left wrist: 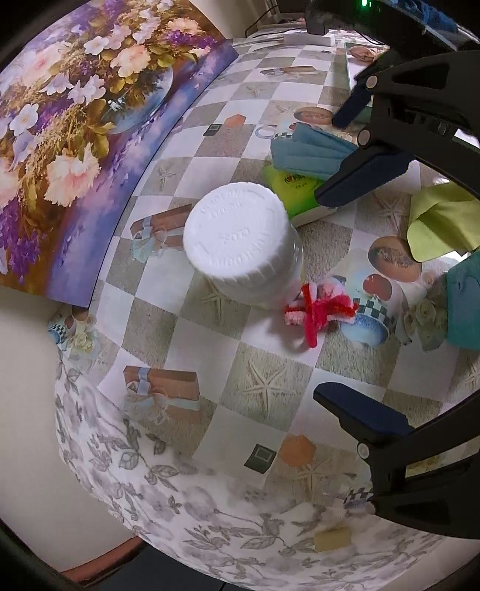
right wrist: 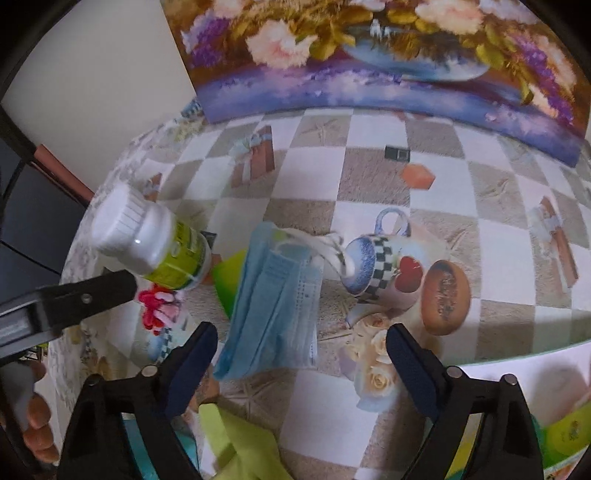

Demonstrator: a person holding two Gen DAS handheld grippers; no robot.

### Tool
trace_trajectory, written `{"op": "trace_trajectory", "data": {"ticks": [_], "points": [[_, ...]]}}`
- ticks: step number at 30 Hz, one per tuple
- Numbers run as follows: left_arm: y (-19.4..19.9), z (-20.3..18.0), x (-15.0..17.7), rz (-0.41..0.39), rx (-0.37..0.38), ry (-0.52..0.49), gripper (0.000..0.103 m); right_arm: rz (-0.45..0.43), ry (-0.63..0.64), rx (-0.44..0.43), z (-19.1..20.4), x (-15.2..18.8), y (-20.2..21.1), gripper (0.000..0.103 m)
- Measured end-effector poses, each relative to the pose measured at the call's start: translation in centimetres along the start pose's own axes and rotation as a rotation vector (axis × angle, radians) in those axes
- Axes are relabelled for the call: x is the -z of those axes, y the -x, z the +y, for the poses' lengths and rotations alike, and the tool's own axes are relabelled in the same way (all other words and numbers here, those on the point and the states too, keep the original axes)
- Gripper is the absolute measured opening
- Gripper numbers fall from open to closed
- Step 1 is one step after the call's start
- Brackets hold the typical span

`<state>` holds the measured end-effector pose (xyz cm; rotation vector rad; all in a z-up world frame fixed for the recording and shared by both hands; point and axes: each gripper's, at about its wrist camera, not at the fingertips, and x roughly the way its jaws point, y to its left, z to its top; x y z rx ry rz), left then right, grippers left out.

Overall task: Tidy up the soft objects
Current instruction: 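Grasp the blue mask with the right tool while the left tool grasps the green packet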

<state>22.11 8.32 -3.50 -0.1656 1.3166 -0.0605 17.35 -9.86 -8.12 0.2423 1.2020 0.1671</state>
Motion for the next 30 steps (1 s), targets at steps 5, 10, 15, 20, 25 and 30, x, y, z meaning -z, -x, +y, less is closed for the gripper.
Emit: {"op": "trace_trajectory", "data": {"ticks": [5,10,15,20,25,30], "points": [[-0.3,-0.4,0.0,0.003,-0.002,-0.002,0.096,0.016,-0.012,-0.011,-0.4,0.3,-1.2,0.084],[-0.4,-1.7,0.3,0.011,-0.002,-0.037,0.096,0.004,-0.034,-0.014,-1.3,0.5,-1.1,0.059],[-0.6,-3.4,0.8,0.02,0.005,-0.07,0.096,-0.004,-0.057,-0.007,-2.4,0.5,-0.6,0.045],[-1.1,-5.0,1.2,0.037,0.007,-0.088,0.096,-0.011,-0.069,-0.012,-3.3,0.5,-0.4,0.037],[-1.5,-6.7,0.9,0.04,-0.005,-0.07,0.096,-0.043,-0.076,-0.027,-4.3,0.5,0.7,0.028],[-2.0,-8.0,0.7,0.039,0.009,-0.021,0.091,-0.082,-0.081,-0.028,-5.2,0.3,1.7,0.019]]}}
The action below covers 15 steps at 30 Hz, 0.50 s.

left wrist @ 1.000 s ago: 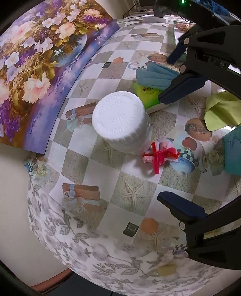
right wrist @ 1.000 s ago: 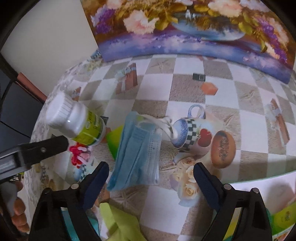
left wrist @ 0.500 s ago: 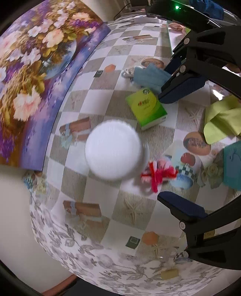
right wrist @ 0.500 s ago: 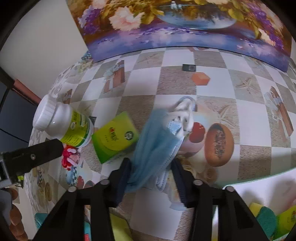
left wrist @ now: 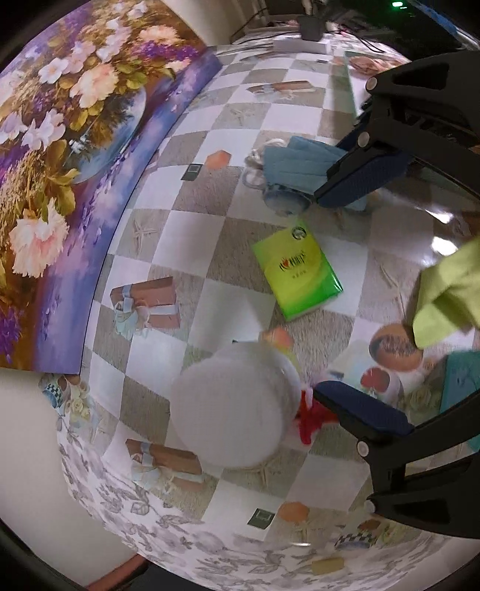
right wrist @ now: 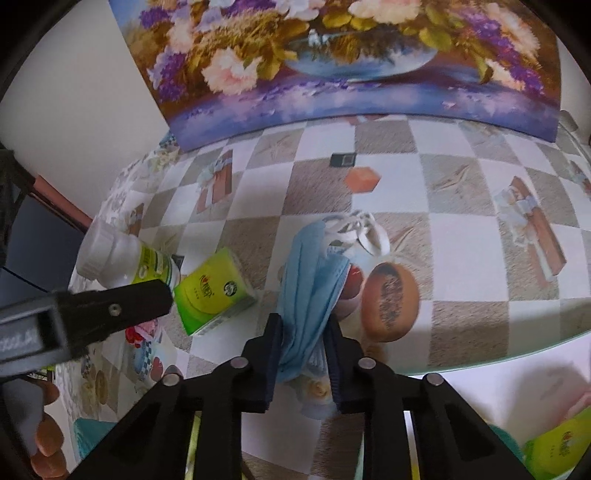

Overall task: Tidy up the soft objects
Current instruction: 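Grasp the blue mask with the right tool while the left tool grasps the green packet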

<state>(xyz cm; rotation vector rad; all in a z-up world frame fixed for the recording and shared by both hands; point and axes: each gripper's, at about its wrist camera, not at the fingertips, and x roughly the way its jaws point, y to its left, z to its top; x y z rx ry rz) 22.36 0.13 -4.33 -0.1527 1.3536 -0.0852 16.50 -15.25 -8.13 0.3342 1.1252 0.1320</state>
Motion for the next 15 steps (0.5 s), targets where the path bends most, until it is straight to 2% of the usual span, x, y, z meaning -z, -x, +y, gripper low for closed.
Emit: {"op": "trace_trajectory", "data": {"ticks": [2,6,13,15], "points": [[-0.6,-0.3,-0.2,0.009,0.011,0.027,0.087,-0.017,-0.008,-0.009,-0.4,-0.1,0.5,0.017],[-1.9,-1.3,-0.2,0.025,0.02,0.043,0.087,-0.06,-0.02,-0.007,-1.4,-0.1,2.2,0.017],[-4.5,-2.2,-0.7,0.037,-0.021,0.099,0.087,-0.106,-0.04,-0.036,-2.5,0.0,4.3,0.017],[-5.0,-2.6,-0.7,0.029,-0.055,0.091,0.083,-0.115,-0.047,-0.036,-3.0,0.0,4.6,0.017]]}}
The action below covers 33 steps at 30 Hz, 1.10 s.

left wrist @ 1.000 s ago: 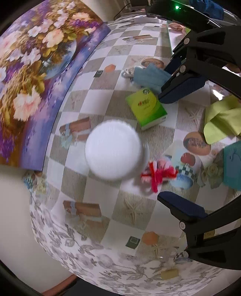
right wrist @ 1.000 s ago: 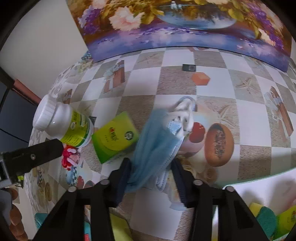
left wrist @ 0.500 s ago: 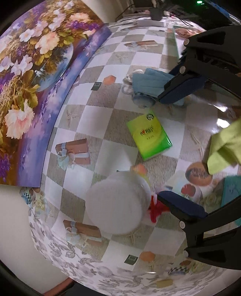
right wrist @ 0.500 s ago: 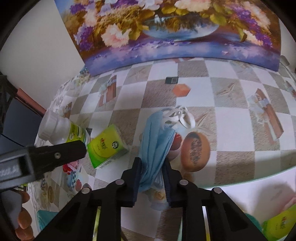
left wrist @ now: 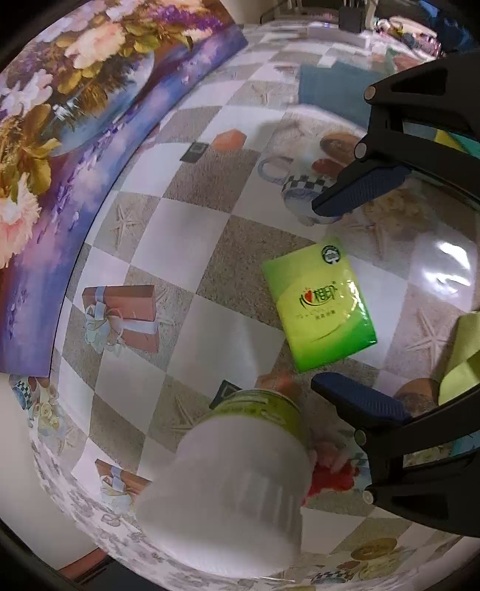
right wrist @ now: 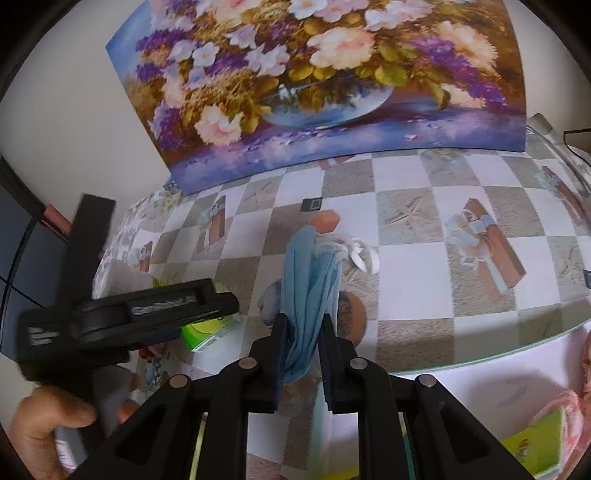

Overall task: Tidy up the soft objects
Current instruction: 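Grasp the blue mask with the right tool while the left tool grasps the green packet, then carry the mask and green packet into the tray and open both tools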

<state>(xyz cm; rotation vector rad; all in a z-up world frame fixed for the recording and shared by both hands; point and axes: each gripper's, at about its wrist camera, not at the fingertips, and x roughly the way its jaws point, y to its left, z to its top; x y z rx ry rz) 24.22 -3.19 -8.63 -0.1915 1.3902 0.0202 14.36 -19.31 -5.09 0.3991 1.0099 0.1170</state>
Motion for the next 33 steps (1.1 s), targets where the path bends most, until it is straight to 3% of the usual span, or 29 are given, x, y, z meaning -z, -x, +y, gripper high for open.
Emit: {"op": "trace_trajectory", "data": {"ticks": [3,9,13,17,27,33], "points": [[-0.6,-0.6,0.1,0.0,-0.036,-0.007,0.073,-0.003,-0.014,-0.005,-0.6,-0.2,0.4,0.017],[-0.5,-1.2,0.6,-0.02,-0.054,-0.01,0.072,-0.012,-0.033,-0.011,-1.4,-0.3,0.8,0.017],[0.6,-1.7,1.5,-0.037,-0.026,-0.01,0.072,-0.015,-0.048,-0.011,-1.9,-0.4,1.4,0.017],[3.9,-2.1,2.8,-0.106,0.017,-0.011,0.072,-0.031,-0.057,-0.007,-2.1,-0.6,3.1,0.017],[12.2,-4.1,8.0,-0.262,0.122,-0.131,0.072,-0.12,-0.078,0.089,-2.9,-0.9,11.6,0.018],[14.1,-6.2,11.8,-0.301,0.155,-0.228,0.072,-0.166,-0.096,0.189,-4.7,-0.4,16.5,0.018]]}}
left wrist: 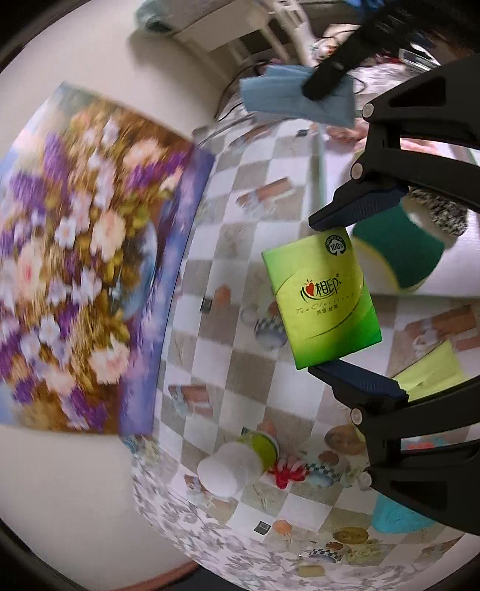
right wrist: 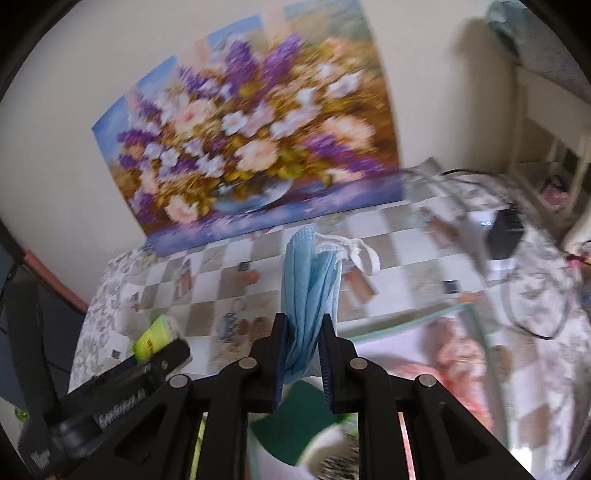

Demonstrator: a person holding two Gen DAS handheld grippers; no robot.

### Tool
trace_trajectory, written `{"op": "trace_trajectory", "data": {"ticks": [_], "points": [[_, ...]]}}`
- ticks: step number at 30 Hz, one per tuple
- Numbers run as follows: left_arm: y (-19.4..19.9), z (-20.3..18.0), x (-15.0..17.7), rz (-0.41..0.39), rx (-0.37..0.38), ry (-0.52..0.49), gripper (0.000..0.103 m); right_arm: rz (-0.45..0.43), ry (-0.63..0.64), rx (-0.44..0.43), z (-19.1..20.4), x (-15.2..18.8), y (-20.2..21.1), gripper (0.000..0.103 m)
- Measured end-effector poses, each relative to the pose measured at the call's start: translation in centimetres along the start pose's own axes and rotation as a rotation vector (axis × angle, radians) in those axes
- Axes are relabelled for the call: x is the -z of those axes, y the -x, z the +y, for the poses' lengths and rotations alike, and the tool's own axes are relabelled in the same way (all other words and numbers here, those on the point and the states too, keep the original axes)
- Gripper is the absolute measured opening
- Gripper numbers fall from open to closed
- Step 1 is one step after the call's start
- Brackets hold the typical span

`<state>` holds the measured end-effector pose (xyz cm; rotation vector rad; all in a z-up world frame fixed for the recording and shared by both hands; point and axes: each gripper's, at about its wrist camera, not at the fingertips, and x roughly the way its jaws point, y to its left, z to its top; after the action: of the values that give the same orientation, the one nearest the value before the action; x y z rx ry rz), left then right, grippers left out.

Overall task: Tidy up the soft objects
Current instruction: 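Carry the mask and green packet into the tray and open both tools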

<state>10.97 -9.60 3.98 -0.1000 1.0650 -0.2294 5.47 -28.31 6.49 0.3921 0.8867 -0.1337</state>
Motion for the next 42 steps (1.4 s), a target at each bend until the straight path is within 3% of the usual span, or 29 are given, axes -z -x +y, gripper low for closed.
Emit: {"op": "trace_trajectory", "data": {"ticks": [7,14,29,42], "points": [[0.2,-3.6,3.6,0.028,0.036,-0.114,0.072,-0.041,-0.052,0.081,-4.0,0.3,3.9,0.018],[-1.1,-6.5,7.2,0.096,0.034,-0.216,0.072,-0.009,-0.124,0.145,-7.7,1.6,5.0,0.018],[-3.4,-7.0,12.4,0.259,0.023,-0.226,0.072,0.223,-0.127,0.2,-9.4,7.5,0.6,0.018],[-5.4,-5.9,14.2,0.342,0.03,-0.183,0.072,0.362,-0.108,0.2,-8.7,10.9,-2.6,0.02]]}}
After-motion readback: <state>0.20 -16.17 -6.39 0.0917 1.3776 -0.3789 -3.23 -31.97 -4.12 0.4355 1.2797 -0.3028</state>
